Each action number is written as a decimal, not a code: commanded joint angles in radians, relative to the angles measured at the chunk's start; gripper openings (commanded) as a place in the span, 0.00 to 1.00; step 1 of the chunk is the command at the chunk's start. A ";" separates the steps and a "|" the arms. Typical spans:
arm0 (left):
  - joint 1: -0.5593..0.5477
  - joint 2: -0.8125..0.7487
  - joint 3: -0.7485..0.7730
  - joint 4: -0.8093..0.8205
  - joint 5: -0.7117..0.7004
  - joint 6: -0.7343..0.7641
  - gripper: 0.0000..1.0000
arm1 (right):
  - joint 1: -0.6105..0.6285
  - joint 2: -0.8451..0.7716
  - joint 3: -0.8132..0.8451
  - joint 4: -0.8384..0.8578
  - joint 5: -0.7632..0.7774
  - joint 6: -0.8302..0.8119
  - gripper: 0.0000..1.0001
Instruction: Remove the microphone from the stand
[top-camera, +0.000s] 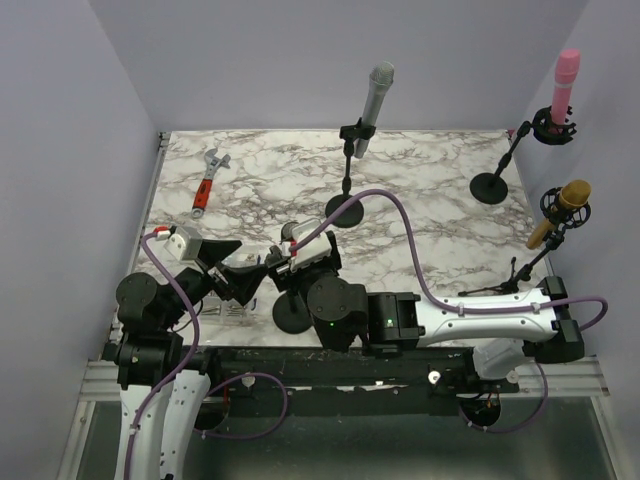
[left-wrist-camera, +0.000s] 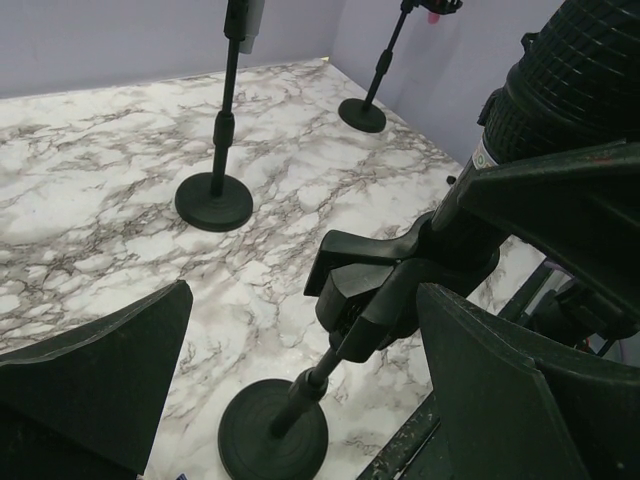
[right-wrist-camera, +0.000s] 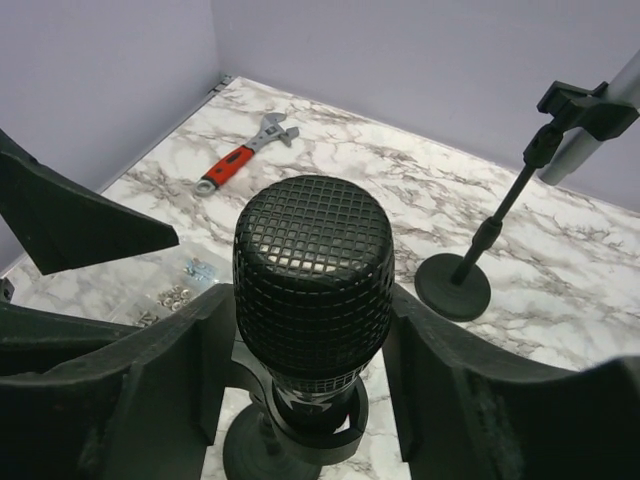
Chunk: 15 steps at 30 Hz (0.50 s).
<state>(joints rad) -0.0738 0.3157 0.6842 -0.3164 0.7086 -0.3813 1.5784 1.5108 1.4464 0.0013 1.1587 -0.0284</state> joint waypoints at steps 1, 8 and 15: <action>0.005 -0.023 0.012 -0.004 0.019 0.024 0.99 | 0.002 0.004 -0.004 0.098 0.038 -0.041 0.61; 0.003 -0.019 -0.013 0.029 0.064 0.007 0.99 | -0.035 -0.044 -0.061 0.100 -0.058 -0.029 0.42; 0.003 0.019 -0.035 0.115 0.161 -0.034 0.99 | -0.084 -0.099 -0.099 0.068 -0.234 -0.046 0.20</action>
<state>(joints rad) -0.0738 0.3046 0.6682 -0.2890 0.7631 -0.3832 1.5188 1.4559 1.3788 0.0807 1.0473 -0.0620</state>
